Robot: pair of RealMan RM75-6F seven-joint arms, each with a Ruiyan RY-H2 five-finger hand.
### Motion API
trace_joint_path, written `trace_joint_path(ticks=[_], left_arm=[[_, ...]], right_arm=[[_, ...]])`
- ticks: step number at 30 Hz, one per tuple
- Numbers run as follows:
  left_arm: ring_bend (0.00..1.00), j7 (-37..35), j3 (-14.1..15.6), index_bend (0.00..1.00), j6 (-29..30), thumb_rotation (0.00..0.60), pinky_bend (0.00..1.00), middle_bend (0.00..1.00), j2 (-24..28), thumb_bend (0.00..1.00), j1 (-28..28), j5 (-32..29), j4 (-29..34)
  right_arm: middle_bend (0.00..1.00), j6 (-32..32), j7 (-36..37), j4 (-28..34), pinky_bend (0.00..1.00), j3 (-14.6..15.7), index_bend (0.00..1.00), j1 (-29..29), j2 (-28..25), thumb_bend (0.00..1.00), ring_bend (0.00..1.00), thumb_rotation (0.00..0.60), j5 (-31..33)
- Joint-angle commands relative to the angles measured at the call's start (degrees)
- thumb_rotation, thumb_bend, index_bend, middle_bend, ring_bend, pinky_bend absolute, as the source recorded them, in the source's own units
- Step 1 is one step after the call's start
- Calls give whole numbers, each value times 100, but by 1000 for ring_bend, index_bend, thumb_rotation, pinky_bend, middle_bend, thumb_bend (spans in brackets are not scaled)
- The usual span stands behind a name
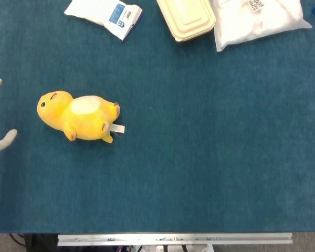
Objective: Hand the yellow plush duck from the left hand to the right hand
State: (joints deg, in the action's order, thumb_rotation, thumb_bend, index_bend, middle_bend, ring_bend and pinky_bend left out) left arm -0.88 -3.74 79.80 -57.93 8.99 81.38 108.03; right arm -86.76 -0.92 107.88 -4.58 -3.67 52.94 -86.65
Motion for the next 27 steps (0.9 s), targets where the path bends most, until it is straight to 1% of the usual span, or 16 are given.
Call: trace_joint_path(ticks=[1, 8, 13, 17, 19, 21, 22, 27], left_arm=[[0, -12, 5, 129, -22, 600, 103, 26, -6, 202, 10, 1, -17], [0, -64, 15, 129, -143, 600, 103, 28, 3, 201, 70, 12, -91], [0, -226, 20, 129, -456, 600, 103, 28, 128, 202, 281, 186, -188], [0, -563, 82, 129, -1044, 600, 103, 28, 293, 202, 612, 377, -387], [0, -673, 105, 129, -1229, 600, 103, 28, 345, 201, 718, 439, -457], [0, -874, 159, 128, -1812, 600, 103, 28, 406, 201, 1046, 539, -703], [0, -940, 172, 128, -1990, 600, 103, 28, 418, 201, 1154, 567, -780], [0, -1091, 181, 123, -2639, 600, 103, 22, 290, 201, 1611, 612, -1186]], right_arm=[[307, 9, -4, -2, 230, 10, 254, 4, 0, 21, 183, 600, -1], [307, -31, 27, 17, 230, -41, 254, 0, -18, 22, 183, 600, 18], [306, -80, -31, 44, 230, -174, 254, -45, -49, 21, 183, 600, 118], [306, -115, -40, 89, 230, -258, 254, -76, -74, 21, 183, 600, 163], [306, -116, -42, 100, 230, -270, 254, -82, -79, 21, 183, 600, 169], [306, -101, -59, 129, 230, -255, 254, -84, -90, 22, 183, 600, 148], [307, -97, -67, 139, 230, -245, 254, -80, -89, 22, 183, 600, 142], [307, -106, -55, 164, 230, -196, 254, -37, -87, 21, 183, 600, 136]])
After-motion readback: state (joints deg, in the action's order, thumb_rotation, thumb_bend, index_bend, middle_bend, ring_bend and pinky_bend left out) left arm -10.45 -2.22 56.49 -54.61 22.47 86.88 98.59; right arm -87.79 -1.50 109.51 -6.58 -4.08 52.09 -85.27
